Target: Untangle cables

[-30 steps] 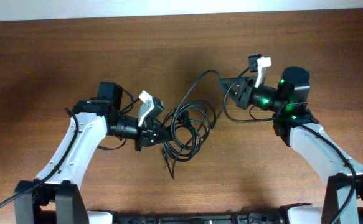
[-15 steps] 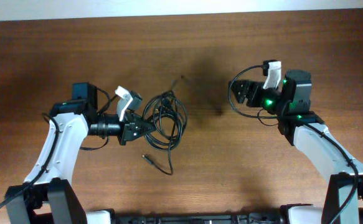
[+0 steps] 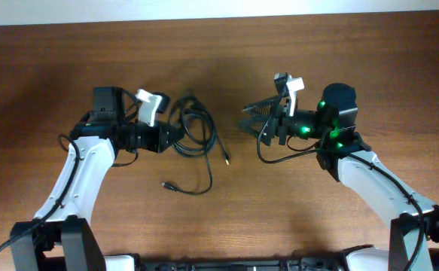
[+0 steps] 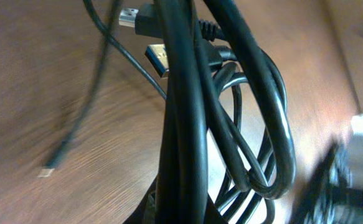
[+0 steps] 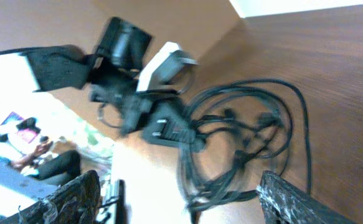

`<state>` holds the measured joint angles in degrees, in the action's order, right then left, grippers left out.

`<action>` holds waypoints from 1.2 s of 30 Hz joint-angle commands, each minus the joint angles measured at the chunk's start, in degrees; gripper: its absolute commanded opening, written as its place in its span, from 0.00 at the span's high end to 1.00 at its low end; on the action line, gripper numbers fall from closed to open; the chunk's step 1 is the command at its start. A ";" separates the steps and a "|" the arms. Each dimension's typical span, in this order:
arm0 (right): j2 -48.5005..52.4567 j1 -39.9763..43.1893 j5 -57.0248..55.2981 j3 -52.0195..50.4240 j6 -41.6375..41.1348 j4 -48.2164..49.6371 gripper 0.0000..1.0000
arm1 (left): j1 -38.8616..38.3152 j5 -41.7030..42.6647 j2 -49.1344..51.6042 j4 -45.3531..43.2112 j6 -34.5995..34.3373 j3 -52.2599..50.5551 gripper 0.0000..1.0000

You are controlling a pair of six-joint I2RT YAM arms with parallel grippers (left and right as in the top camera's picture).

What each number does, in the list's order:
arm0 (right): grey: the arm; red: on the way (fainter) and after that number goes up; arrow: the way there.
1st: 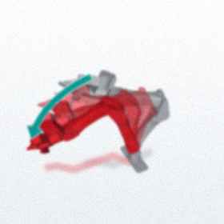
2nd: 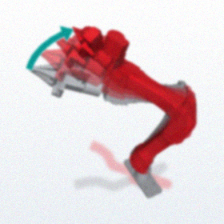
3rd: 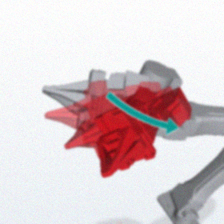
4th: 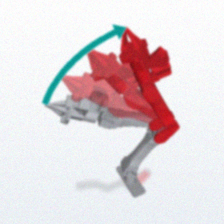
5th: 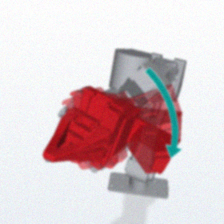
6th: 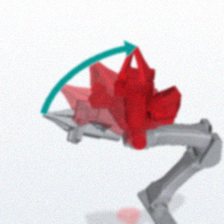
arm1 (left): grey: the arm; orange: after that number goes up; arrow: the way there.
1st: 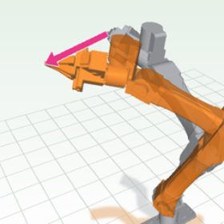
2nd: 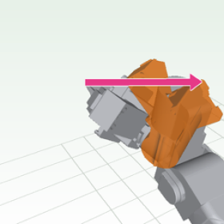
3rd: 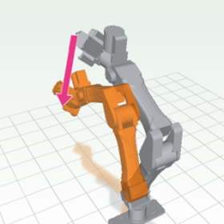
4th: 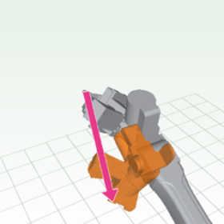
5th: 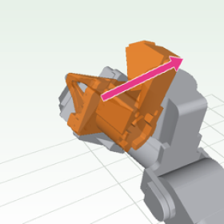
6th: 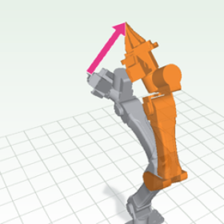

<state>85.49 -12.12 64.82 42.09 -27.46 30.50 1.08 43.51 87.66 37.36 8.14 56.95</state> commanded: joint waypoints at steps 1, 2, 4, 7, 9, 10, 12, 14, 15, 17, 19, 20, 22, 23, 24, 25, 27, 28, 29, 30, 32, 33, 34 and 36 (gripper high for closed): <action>0.07 -3.96 0.83 0.15 -1.49 0.24 0.20 | -2.36 -5.38 -0.13 -0.72 -19.43 0.31 1.00; 0.07 -5.44 -1.66 0.15 -0.42 -0.44 0.20 | -3.85 -5.40 -0.13 -0.94 -20.41 0.31 1.00; 0.07 -8.28 -9.44 0.15 2.03 -3.72 0.20 | -6.73 -5.40 -0.13 -2.27 -22.60 0.31 1.00; 0.07 -10.60 -20.02 0.15 4.37 -10.03 0.19 | -10.36 -5.42 -0.13 -4.90 -22.91 0.31 1.00; 0.07 -10.99 -22.84 0.15 5.70 -13.09 0.19 | -11.91 -5.40 -0.13 -6.12 -22.91 0.31 1.00; 0.07 -11.04 -23.82 0.15 6.95 -14.73 0.19 | -12.39 -5.38 -0.13 -6.62 -22.91 0.33 1.00; 0.07 -11.13 -23.39 0.15 8.00 -16.87 0.19 | -13.27 -5.38 -0.13 -7.45 -22.93 0.37 1.00; 0.11 -11.13 -23.30 0.15 8.39 -17.97 0.18 | -13.94 -4.98 -0.13 -8.46 -24.22 0.46 1.00; 0.13 -11.13 -23.28 0.15 9.25 -18.40 0.18 | -14.14 -4.66 -0.13 -8.66 -24.22 0.52 1.00; 0.17 -11.15 -22.99 0.15 9.27 -19.06 0.18 | -14.53 -3.17 -0.13 -9.64 -24.22 0.55 1.00; 0.17 -11.19 -21.00 0.15 10.08 -19.15 0.16 | -14.60 -1.66 -0.13 -10.64 -24.20 0.55 1.00; 0.17 -11.17 -19.26 0.15 11.02 -19.15 0.16 | -14.60 -0.94 -0.13 -11.06 -24.22 0.55 1.00; 0.17 -11.17 -16.35 0.15 11.02 -18.71 0.15 | -14.75 -0.85 -0.13 -11.30 -24.22 0.55 1.00; 0.17 -11.17 -15.08 0.15 11.02 -18.23 0.15 | -14.86 -0.83 -0.13 -11.41 -24.22 0.55 1.00; 0.17 -11.17 -14.14 0.15 11.02 -17.68 0.16 | -15.26 -0.83 -0.13 -11.69 -24.44 0.55 1.00; 0.17 -11.17 -13.99 0.15 11.23 -17.59 0.16 | -15.78 -0.79 -0.13 -12.35 -25.46 0.55 1.00; 0.17 -11.19 -13.86 0.15 11.21 -17.64 0.18 | -16.48 0.39 -0.13 -13.79 -25.73 0.55 1.00; 0.17 -11.19 -13.29 0.15 11.26 -17.57 0.19 | -16.79 1.60 -0.13 -14.78 -25.73 0.55 1.00; 0.17 -11.19 -12.04 0.15 12.26 -17.49 0.22 | -17.05 2.73 -0.13 -15.82 -25.73 0.55 1.00; 0.22 -11.17 -10.84 0.15 12.66 -17.44 0.24 | -17.25 3.06 -0.13 -16.52 -25.73 0.55 1.00; 0.26 -11.15 -8.46 0.15 12.66 -17.42 0.46 | -17.22 1.88 -0.13 -16.76 -25.70 0.55 1.00; 0.26 -11.04 -6.54 0.15 12.63 -17.00 0.54 | -17.09 0.79 -0.13 -16.70 -25.70 0.52 1.00; 0.26 -10.84 -3.56 0.15 12.63 -16.02 0.63 | -16.79 -0.81 -0.13 -16.50 -25.70 0.52 1.00; 0.26 -10.16 3.23 0.15 12.41 -12.61 0.73 | -15.89 -4.87 -0.13 -15.43 -25.70 0.52 1.00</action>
<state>85.60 -22.63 55.48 42.09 -15.77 14.96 -15.79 42.15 87.66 21.78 -16.99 56.93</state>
